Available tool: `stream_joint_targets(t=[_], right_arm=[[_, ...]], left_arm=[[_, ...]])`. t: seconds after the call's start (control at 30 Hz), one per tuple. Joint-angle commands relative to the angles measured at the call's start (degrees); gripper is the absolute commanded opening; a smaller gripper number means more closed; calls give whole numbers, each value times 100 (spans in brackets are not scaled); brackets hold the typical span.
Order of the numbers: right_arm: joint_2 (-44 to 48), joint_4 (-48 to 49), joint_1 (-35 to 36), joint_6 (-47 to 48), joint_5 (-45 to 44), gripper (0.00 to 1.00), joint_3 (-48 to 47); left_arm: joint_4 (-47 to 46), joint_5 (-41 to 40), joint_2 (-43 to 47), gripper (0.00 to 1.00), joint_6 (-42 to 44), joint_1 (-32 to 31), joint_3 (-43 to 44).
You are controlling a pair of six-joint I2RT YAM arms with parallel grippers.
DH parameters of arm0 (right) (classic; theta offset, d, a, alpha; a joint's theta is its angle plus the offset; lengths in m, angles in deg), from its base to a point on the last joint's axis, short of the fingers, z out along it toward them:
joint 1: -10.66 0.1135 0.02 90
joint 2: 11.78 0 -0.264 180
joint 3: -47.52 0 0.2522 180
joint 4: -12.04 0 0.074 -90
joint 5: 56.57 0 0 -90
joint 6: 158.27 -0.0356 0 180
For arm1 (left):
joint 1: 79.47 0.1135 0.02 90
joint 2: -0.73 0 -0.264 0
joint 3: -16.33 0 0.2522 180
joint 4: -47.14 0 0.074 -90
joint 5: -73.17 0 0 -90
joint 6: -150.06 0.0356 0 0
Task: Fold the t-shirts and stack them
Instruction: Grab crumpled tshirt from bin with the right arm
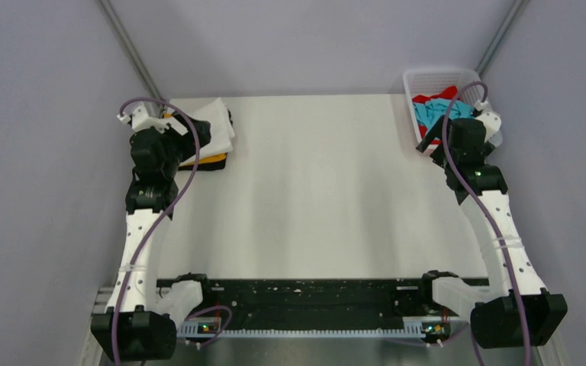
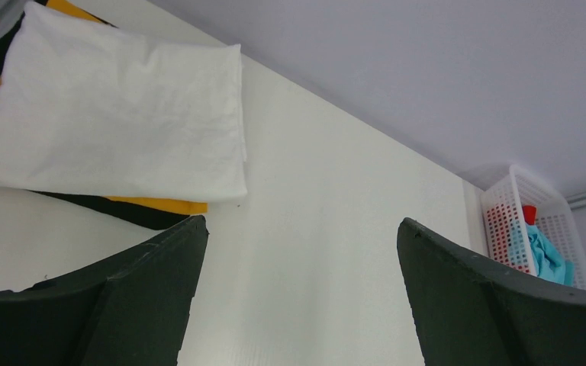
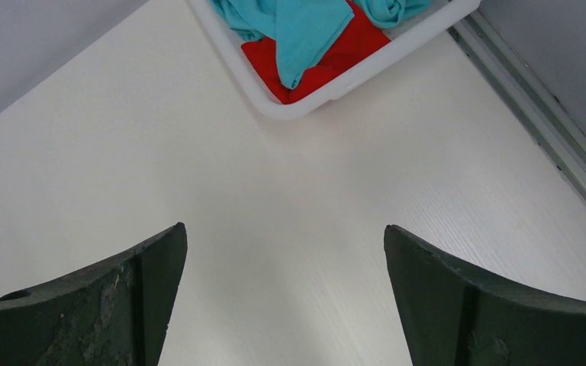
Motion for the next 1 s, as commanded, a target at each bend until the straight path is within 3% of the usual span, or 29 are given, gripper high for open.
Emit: stream_joint_targets(t=[0.0, 0.17, 0.4, 0.5, 0.67, 0.83, 0.97], right_arm=[[-175, 772, -34, 639, -44, 99, -205], [-1236, 735, -198, 1292, 277, 99, -1126], [-3185, 488, -1235, 1526, 893, 99, -2892], [-4105, 451, -1707, 1405, 1352, 99, -3614], [-5728, 194, -2126, 1249, 1845, 90, -4898], [-6948, 185, -2187, 1410, 1508, 84, -5905], [-7865, 214, -2296, 1436, 2031, 69, -6753]], left_arm=[[115, 300, -144, 99, -80, 23, 197], [-166, 537, -284, 99, -308, 22, -181], [13, 1552, -827, 99, -267, -6, -248], [-12, 1520, -834, 99, -193, -177, -382], [57, 1190, -811, 99, -243, -346, -403], [22, 970, -833, 99, -420, -630, -416], [47, 866, -837, 99, -499, -816, -482]])
